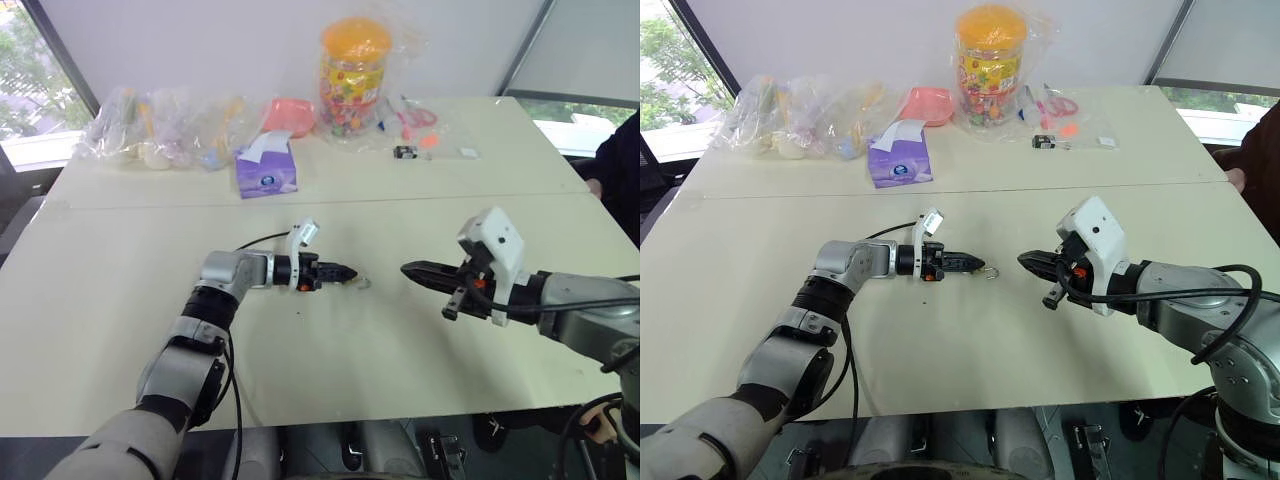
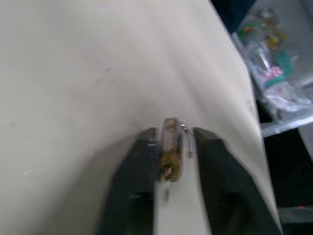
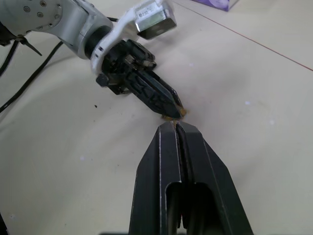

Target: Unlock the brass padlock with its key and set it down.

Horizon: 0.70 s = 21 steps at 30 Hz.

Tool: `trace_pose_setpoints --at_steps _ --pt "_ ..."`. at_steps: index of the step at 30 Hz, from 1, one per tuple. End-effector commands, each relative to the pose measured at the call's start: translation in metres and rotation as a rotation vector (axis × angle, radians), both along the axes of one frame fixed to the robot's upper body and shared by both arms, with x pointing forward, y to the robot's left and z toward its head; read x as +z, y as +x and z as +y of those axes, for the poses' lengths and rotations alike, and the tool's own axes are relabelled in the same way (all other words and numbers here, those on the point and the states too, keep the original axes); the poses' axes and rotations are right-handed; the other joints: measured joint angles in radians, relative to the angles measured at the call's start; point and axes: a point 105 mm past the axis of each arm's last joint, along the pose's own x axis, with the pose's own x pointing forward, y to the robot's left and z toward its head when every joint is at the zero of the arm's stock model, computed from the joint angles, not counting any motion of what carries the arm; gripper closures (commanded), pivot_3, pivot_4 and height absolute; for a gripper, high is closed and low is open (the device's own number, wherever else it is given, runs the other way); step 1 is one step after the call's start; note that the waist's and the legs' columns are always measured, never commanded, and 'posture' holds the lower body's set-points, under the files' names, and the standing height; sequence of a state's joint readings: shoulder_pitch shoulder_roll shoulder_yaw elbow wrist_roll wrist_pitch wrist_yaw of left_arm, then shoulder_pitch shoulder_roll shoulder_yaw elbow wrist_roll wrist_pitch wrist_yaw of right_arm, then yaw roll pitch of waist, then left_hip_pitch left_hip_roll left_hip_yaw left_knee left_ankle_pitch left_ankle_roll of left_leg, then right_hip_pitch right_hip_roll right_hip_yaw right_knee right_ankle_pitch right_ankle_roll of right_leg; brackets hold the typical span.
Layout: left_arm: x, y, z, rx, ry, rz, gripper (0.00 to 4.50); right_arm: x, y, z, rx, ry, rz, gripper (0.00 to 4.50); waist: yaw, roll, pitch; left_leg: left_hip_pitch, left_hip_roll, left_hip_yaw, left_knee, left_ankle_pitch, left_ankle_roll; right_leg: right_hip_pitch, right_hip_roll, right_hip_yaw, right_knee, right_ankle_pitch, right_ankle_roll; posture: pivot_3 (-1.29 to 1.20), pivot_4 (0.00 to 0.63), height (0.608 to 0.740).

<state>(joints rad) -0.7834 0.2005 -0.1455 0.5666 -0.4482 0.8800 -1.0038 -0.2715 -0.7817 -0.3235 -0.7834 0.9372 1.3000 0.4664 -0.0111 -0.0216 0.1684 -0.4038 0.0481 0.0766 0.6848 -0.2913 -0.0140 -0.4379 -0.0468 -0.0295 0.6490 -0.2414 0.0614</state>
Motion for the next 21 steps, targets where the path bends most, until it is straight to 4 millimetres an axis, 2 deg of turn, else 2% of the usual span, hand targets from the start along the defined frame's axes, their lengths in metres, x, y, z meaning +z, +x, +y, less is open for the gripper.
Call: trace_pose_setpoints --at_steps 1,3,6,8,12,15,21 --pt "-0.008 0.003 0.014 0.027 0.067 -0.01 1.4 0.008 -0.001 0.001 0.005 -0.006 -0.043 4.5 0.0 0.0 0.0 0.0 0.0 0.0 0.0 0.0 0.0 0.0 0.0 0.0 0.0 0.0 0.0 0.0 0.15 0.74" --pt "-0.007 0.004 0.018 0.029 0.076 -0.029 0.64 0.008 -0.001 0.0 0.004 -0.009 -0.044 4.5 0.0 0.0 0.0 0.001 0.0 0.0 0.0 0.0 0.0 0.001 0.0 0.0 0.0 0.0 0.0 0.0 0.15 0.74" --pt "-0.004 0.008 0.031 0.021 0.124 -0.128 0.64 0.008 -0.001 -0.001 0.004 -0.023 -0.045 4.5 -0.004 0.0 0.0 0.004 0.0 0.0 0.0 0.0 0.0 0.004 0.0 0.0 0.0 0.0 -0.001 0.0 0.15 0.74" --pt "0.003 0.008 0.041 -0.03 0.175 -0.274 0.64 0.007 -0.002 -0.003 0.007 -0.045 -0.04 4.5 -0.005 0.0 0.0 0.006 0.001 0.0 -0.001 0.0 0.0 0.005 0.0 0.0 0.0 -0.001 -0.001 0.0 0.15 0.74" --pt "0.033 -0.006 0.052 -0.16 0.142 -0.513 0.64 0.002 -0.006 -0.008 0.024 -0.11 -0.026 4.5 -0.001 0.0 0.0 0.007 0.002 0.001 -0.003 0.0 0.0 0.004 0.001 0.001 0.0 -0.003 -0.005 0.0 0.15 0.74" --pt "0.054 -0.017 0.059 -0.22 0.123 -0.604 0.64 -0.001 -0.008 -0.011 0.033 -0.136 -0.017 4.5 0.008 0.0 0.0 0.004 0.002 0.0 -0.003 0.0 0.0 0.003 -0.001 0.0 -0.001 -0.003 -0.005 0.0 0.15 0.74" --pt "0.073 -0.029 0.079 -0.242 0.15 -0.668 0.64 -0.008 -0.013 -0.016 0.062 -0.196 -0.001 4.5 0.02 0.0 0.0 0.0 0.001 0.001 -0.001 0.0 0.001 0.002 -0.004 0.0 -0.004 -0.003 -0.005 0.0 0.15 0.74"
